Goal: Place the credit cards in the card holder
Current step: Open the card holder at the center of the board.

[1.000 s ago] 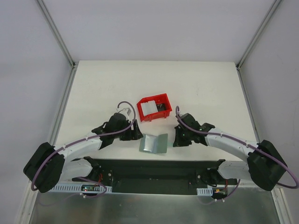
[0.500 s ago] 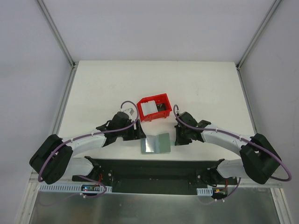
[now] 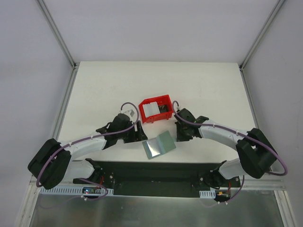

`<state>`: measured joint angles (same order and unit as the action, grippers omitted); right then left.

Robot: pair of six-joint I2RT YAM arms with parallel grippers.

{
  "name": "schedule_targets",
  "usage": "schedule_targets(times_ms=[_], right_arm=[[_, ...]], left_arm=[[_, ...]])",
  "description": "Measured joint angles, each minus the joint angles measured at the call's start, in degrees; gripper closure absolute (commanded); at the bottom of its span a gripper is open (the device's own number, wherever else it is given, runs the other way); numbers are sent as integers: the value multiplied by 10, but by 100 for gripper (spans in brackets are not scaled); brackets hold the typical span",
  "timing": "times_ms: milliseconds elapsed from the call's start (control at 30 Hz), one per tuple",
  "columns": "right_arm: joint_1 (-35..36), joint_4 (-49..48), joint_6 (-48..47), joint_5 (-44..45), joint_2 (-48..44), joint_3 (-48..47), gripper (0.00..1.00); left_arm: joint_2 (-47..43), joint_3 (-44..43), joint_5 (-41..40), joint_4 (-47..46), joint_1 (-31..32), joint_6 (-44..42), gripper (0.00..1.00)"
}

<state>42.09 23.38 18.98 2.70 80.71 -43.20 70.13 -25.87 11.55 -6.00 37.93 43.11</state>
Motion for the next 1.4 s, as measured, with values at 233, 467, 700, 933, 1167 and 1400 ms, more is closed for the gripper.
schedule_targets(times_ms=[233,467,700,933,1167,1400], right_arm=[[0,-9,7,13,43,-10,96],[0,-52,15,16,10,31,97],[0,-73,37,21,18,31,97],[6,-126,70,21,15,53,97],[22,-152,83,23,23,52,97],[31,-163,93,21,24,53,97]], left_arm=[[-25,17,-1,-20,0,16,27],[-21,26,2,-31,0,31,25],[-38,42,0,-33,0,63,30],[-54,82,30,-62,9,135,36],[-97,129,33,-87,32,198,46],[-65,131,14,-118,76,236,55]])
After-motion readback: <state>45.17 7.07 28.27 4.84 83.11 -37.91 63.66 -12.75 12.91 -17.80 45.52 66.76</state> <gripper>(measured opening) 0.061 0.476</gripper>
